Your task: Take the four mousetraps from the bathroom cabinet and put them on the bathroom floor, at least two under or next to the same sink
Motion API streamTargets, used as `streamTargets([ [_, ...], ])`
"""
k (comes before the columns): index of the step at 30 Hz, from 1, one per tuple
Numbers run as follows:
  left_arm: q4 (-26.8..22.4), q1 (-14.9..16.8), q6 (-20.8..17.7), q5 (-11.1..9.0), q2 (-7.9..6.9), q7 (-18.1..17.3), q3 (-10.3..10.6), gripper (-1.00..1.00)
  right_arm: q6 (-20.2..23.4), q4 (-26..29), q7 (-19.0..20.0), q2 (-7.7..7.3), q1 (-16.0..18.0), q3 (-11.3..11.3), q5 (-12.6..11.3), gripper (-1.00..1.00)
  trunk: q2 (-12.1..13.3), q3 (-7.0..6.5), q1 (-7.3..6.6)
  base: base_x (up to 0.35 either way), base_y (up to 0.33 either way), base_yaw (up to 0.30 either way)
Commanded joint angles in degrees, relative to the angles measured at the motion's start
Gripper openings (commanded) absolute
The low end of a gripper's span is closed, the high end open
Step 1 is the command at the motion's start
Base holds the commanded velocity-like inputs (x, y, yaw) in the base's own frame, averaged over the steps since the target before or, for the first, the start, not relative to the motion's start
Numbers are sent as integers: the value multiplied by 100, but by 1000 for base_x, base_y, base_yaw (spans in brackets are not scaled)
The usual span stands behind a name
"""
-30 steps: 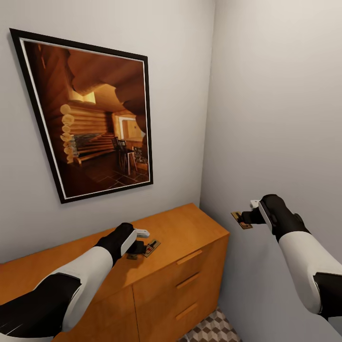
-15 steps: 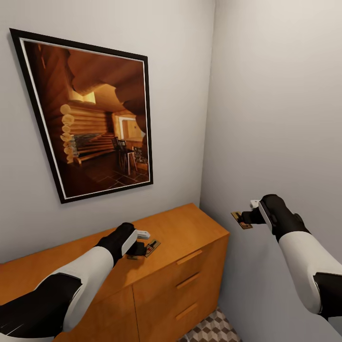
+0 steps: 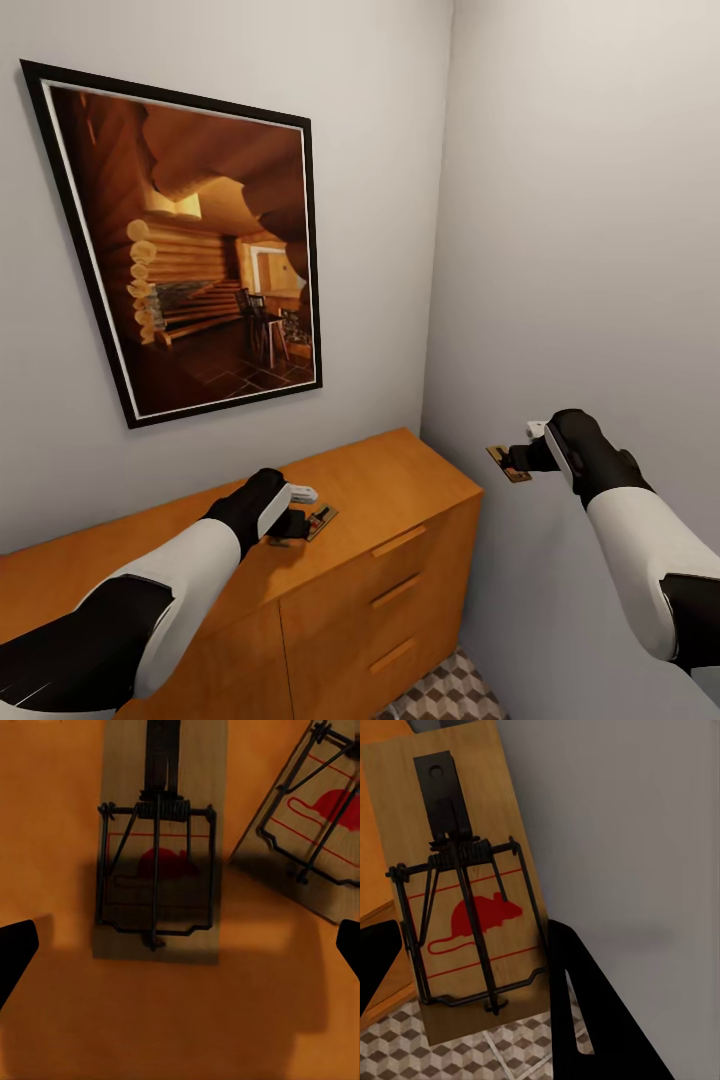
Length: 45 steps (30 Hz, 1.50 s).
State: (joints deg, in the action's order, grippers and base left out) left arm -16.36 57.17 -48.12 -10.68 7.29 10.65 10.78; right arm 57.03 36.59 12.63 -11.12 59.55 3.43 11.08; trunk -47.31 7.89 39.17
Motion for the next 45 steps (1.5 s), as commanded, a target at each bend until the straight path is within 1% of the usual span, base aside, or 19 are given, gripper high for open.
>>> streamTargets([
  [1, -7, 4, -22, -60, 0, 45, 39, 100, 19, 6, 52, 3, 4, 17, 61, -100, -7, 10, 1, 0, 0, 0],
  [10, -92, 4, -22, -71, 16, 257, 35, 100, 19, 6, 50, 4, 4, 17, 61, -100, -7, 10, 1, 0, 0, 0],
  [16, -200, 4, -22, -78, 17, 303, 24, 100, 19, 6, 53, -1, 4, 17, 61, -100, -7, 10, 1, 0, 0, 0],
  [45, -241, 4, -22, -83, -13, 293, 38, 100, 10, 6, 46, 4, 4, 17, 61, -100, -7, 10, 1, 0, 0, 0],
])
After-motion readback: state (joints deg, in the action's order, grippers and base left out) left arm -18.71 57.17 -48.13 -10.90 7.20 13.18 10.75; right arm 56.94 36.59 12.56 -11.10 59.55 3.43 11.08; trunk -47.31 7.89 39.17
